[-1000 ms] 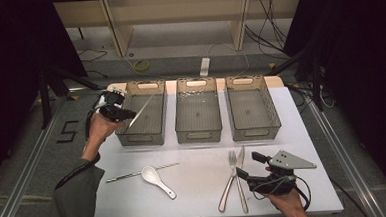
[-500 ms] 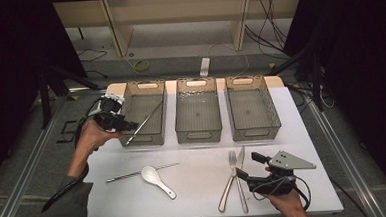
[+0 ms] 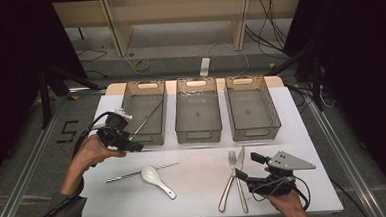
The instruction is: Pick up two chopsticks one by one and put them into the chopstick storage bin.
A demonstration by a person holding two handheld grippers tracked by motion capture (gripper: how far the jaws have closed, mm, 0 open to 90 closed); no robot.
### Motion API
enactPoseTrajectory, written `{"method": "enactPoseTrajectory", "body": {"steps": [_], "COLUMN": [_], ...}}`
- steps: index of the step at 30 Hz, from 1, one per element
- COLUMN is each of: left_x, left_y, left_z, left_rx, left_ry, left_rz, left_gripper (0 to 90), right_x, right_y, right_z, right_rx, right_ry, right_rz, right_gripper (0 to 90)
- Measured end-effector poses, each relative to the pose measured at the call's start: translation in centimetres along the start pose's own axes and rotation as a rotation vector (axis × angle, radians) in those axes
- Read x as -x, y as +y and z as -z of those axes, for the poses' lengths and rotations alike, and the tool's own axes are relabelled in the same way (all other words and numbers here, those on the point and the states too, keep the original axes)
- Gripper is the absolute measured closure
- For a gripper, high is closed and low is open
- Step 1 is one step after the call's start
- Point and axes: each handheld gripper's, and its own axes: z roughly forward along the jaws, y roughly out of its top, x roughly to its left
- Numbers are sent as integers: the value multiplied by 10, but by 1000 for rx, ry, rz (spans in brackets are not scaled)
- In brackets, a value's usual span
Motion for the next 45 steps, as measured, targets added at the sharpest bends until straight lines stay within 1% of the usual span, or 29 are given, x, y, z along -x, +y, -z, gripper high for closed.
{"method": "enactPoseTrajectory", "body": {"steps": [4, 6, 11, 14, 15, 16, 18, 22, 23, 25, 28, 29, 30, 33, 34, 35, 39, 42, 45], "left_x": [6, 8, 11, 11, 11, 10, 10, 11, 11, 11, 12, 12, 12, 12, 12, 12, 14, 14, 14], "left_y": [-6, -10, -18, -24, -26, -28, -33, -40, -41, -43, -45, -46, -47, -50, -51, -52, -54, -55, -55], "left_z": [-4, -6, -7, -9, -10, -12, -14, -18, -19, -20, -24, -25, -27, -32, -33, -34, -36, -40, -42], "left_rx": [-7, -12, -37, -81, -93, -100, -120, -167, -182, -191, -221, -227, -233, -249, -257, -254, -263, -281, -286], "left_ry": [-14, -41, -28, -3, 10, 10, 0, 25, 24, 21, 19, 14, 8, 14, 11, 5, -7, 4, -6], "left_rz": [-20, -22, -30, -46, -47, -42, -46, -49, -54, -55, -68, -75, -73, -74, -83, -78, -86, -97, -106], "left_gripper": [186, 178, 174, 197, 203, 206, 229, 286, 300, 336, 391, 406, 424, 465, 477, 488, 542, 573, 609], "right_x": [0, -1, -1, -1, -1, -1, -1, -1, -2, -2, -2, -2, -2, -2, -2, -2, -2, -2, -2], "right_y": [0, 0, 0, 0, 0, 0, 0, 0, 0, 1, 0, 1, 1, 1, 1, 1, 1, 1, 1], "right_z": [0, 0, 0, 0, 0, 0, 0, 0, 0, 0, 0, 0, 0, 0, 0, 0, 0, 0, 0], "right_rx": [1, 1, 3, 2, 2, 0, -2, -2, -2, 2, -3, -2, 1, -3, -2, 2, 1, -1, -1], "right_ry": [0, 0, 1, -1, -1, -1, -2, -1, -1, 0, -1, 0, 0, 1, 1, 2, 1, 2, 2], "right_rz": [2, 2, 1, 6, 5, 5, 7, 6, 7, 7, 7, 7, 7, 7, 7, 7, 8, 9, 8], "right_gripper": [226, 226, 226, 226, 226, 226, 226, 226, 226, 226, 227, 226, 227, 227, 227, 227, 227, 227, 228]}}
